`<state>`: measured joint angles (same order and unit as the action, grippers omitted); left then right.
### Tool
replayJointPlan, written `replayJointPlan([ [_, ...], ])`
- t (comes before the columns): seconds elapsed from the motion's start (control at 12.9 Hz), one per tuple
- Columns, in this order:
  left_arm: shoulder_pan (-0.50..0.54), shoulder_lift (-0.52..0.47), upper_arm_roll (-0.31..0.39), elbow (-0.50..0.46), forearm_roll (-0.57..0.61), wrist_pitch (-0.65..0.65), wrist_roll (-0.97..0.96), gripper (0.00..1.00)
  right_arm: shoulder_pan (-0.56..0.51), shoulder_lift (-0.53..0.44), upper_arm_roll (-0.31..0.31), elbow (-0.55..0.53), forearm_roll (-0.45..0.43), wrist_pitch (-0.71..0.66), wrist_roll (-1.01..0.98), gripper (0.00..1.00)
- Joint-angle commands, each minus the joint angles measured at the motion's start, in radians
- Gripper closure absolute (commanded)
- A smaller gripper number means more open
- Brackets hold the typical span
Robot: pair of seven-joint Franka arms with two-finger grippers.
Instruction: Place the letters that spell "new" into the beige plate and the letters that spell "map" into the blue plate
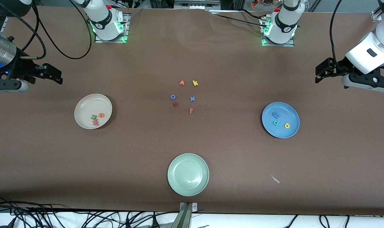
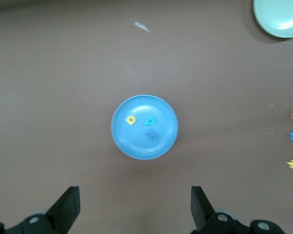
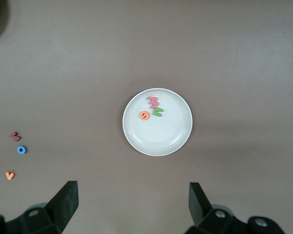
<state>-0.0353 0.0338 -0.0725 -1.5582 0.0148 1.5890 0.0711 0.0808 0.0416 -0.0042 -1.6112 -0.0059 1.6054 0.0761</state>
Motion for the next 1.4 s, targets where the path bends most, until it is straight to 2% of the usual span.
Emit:
replayJointPlan([
  [0.0, 0.005, 0.015, -0.003, 0.038, 0.031, -0.05, 0.024, 0.0, -0.013, -0.014, 0.018, -0.024, -0.003, 0.007, -0.001, 0.0],
  [1.32, -0.003, 0.015, -0.004, 0.041, 0.014, -0.047, 0.019, 0.0, -0.009, 0.001, 0.015, -0.013, -0.002, 0.004, 0.001, 0.0],
])
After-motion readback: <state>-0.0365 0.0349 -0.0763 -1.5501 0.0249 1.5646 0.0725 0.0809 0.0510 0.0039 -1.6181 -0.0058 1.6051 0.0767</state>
